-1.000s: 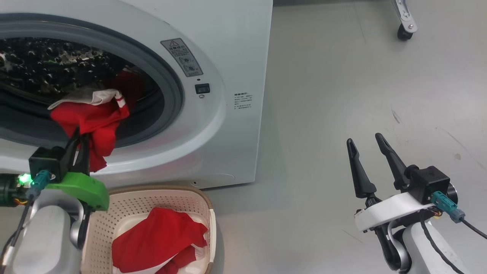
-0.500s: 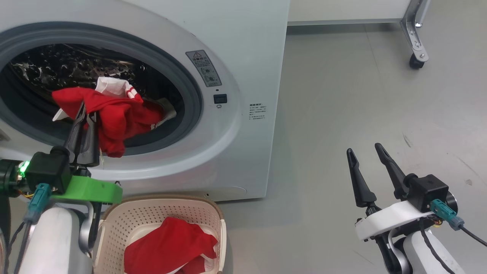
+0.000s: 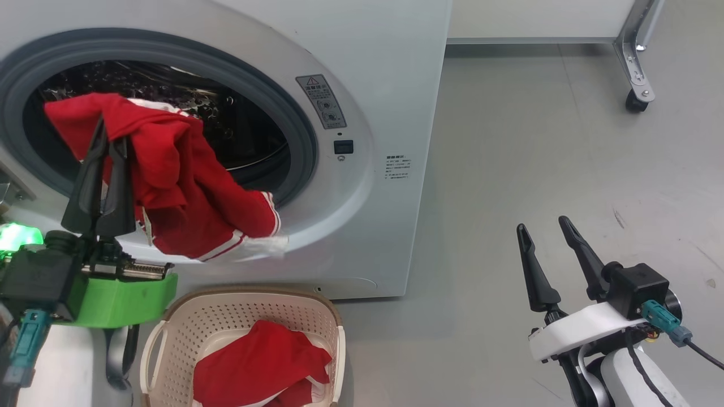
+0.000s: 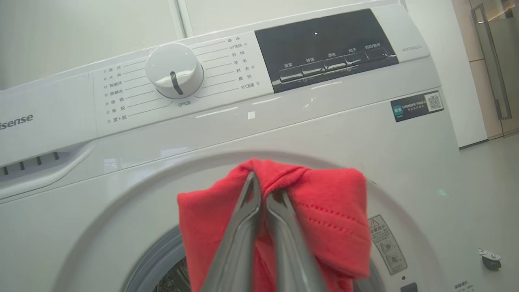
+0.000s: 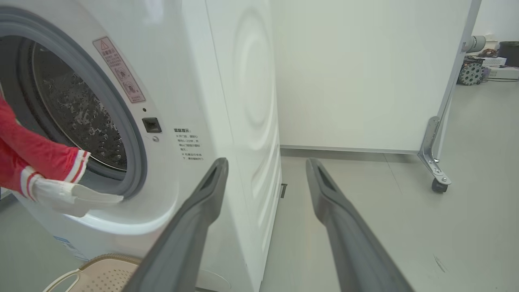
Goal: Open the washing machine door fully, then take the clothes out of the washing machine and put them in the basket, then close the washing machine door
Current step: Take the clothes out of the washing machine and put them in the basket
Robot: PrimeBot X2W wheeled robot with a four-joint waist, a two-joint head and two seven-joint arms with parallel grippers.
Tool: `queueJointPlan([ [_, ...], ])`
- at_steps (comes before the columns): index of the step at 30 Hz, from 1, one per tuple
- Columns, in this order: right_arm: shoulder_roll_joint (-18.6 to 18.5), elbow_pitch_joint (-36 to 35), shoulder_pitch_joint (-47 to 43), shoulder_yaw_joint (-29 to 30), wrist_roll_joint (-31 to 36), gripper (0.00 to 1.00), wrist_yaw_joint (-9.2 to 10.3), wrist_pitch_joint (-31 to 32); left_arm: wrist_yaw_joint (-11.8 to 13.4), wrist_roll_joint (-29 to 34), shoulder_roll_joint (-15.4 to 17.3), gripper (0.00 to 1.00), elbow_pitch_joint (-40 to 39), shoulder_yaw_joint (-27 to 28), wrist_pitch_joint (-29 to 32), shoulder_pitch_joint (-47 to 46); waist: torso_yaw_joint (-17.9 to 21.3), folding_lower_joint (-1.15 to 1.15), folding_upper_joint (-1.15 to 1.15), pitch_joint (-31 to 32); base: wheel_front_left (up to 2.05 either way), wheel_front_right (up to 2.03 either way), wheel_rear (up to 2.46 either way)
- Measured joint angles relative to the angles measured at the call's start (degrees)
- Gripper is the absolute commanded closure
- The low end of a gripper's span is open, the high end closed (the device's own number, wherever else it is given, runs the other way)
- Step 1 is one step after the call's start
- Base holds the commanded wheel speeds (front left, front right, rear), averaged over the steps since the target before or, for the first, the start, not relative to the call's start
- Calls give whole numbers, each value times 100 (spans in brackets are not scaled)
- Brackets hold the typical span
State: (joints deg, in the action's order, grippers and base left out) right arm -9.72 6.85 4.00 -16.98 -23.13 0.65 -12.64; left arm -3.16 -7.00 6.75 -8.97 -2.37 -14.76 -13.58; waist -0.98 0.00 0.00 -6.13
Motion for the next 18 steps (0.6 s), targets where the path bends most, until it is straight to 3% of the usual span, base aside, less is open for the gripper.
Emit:
queueJointPlan([
  [6, -8, -51, -1, -9, 0, 0, 0, 33, -18, 3, -45, 100, 55, -83, 0, 397, -36, 0, 0, -22, 0, 0, 0],
  [18, -33, -224, 1, -82, 0, 0, 0, 148, -178, -43, -25, 100, 1474, -400, 7, 1383, -23, 0, 0, -192, 0, 0, 0],
])
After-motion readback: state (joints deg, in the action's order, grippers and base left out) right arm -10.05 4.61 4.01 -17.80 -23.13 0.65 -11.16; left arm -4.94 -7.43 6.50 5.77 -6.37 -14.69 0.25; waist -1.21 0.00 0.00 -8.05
